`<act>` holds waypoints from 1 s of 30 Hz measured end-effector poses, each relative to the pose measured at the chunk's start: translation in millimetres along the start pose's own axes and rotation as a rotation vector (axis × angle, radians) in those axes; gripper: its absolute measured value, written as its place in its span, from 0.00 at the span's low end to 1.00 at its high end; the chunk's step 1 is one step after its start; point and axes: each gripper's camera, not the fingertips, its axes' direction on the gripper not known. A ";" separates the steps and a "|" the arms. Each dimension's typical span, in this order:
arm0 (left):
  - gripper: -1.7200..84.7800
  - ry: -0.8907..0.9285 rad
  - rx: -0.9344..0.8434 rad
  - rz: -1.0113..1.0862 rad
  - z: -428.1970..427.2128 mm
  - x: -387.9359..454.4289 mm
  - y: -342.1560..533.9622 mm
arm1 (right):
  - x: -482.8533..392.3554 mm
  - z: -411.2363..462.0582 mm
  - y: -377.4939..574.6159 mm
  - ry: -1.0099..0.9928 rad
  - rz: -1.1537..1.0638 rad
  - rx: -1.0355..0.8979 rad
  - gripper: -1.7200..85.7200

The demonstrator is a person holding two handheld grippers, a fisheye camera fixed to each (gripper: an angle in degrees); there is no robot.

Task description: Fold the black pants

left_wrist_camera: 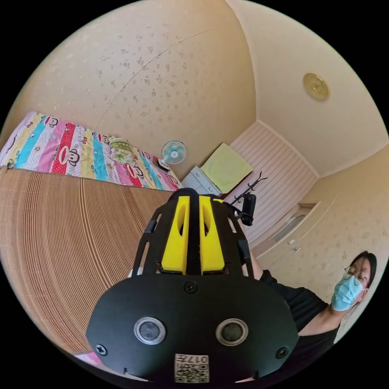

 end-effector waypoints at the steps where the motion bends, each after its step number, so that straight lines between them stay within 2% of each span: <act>1: 0.07 -0.061 -0.032 0.029 12.0 -17.5 0.1 | 17.7 23.0 3.7 0.020 0.008 0.007 0.03; 4: 0.07 -0.210 -0.183 0.036 47.2 -62.8 35.5 | 51.2 83.4 45.0 0.079 0.060 -0.072 0.03; 6: 0.07 -0.233 -0.229 0.043 64.0 -87.0 85.8 | 64.9 119.8 96.9 0.116 0.053 -0.150 0.03; 8: 0.07 -0.146 -0.241 0.013 70.5 -111.1 166.8 | 75.5 136.4 163.6 0.085 0.054 -0.166 0.03; 11: 0.07 0.012 -0.228 -0.042 62.9 -121.3 276.8 | 86.4 132.6 287.1 -0.078 0.143 -0.116 0.04; 13: 0.08 0.036 -0.235 -0.101 60.9 -121.0 336.8 | 78.8 134.4 383.9 -0.138 0.212 -0.130 0.04; 16: 0.08 0.007 -0.264 -0.238 61.9 -127.9 411.1 | 70.1 149.9 475.3 -0.112 0.312 -0.238 0.06; 20: 0.10 -0.011 -0.148 -0.400 40.7 -150.3 443.9 | 86.6 158.6 512.1 -0.188 0.386 -0.312 0.10; 23: 0.12 -0.084 -0.059 -0.396 23.2 -150.2 429.5 | 104.5 137.4 494.0 -0.076 0.389 -0.176 0.14; 26: 0.16 -0.116 -0.073 -0.361 25.3 -150.5 405.9 | 130.1 134.7 472.0 0.006 0.406 -0.061 0.18; 30: 0.15 -0.132 -0.036 -0.310 16.3 -145.0 390.7 | 172.1 237.3 464.9 -0.108 0.510 -0.281 0.18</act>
